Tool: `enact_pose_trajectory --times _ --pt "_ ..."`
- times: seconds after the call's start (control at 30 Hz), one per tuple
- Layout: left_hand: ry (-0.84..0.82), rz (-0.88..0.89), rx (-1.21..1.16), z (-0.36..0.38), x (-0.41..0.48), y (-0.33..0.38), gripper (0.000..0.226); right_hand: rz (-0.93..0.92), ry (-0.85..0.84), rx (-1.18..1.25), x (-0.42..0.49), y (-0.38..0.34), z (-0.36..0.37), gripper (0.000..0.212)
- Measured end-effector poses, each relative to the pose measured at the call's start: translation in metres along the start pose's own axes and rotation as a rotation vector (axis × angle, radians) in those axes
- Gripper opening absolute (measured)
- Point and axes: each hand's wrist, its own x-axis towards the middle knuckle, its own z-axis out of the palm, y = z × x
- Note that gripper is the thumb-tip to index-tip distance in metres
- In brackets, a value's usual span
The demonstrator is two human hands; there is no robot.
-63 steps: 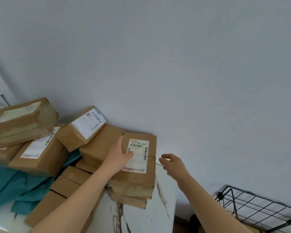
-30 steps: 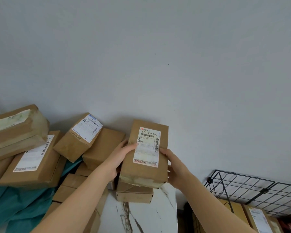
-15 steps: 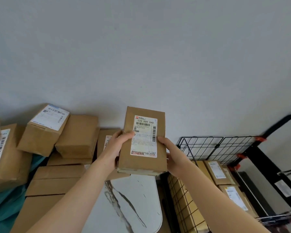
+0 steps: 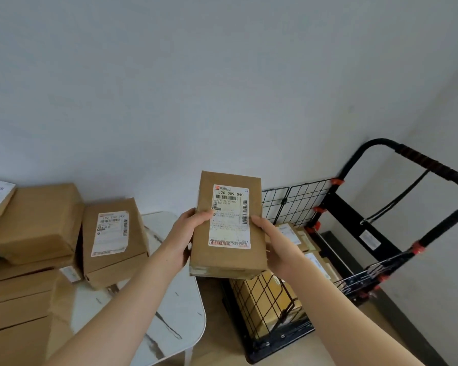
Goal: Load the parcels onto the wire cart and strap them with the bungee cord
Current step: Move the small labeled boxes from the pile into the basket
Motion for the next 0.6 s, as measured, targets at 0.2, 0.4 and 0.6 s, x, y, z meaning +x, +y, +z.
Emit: enact_pose_trajectory --times 0.2,0.4,0.6 --pt "-0.020 -0.005 0.032 0.077 0.011 -0.018 0.038 -0.009 0.032 0.047 -0.006 -0.006 -0.078 0.032" --pt "-0.043 -0.024 0.029 0.184 0.024 -0.039 0.033 -0.001 0.042 0.100 -0.012 -0.011 -0.184 0.034" --pt "-0.054 -0.048 0.030 0.281 0.042 -0.065 0.034 0.014 0.023 0.067 -0.010 -0.025 -0.288 0.030"
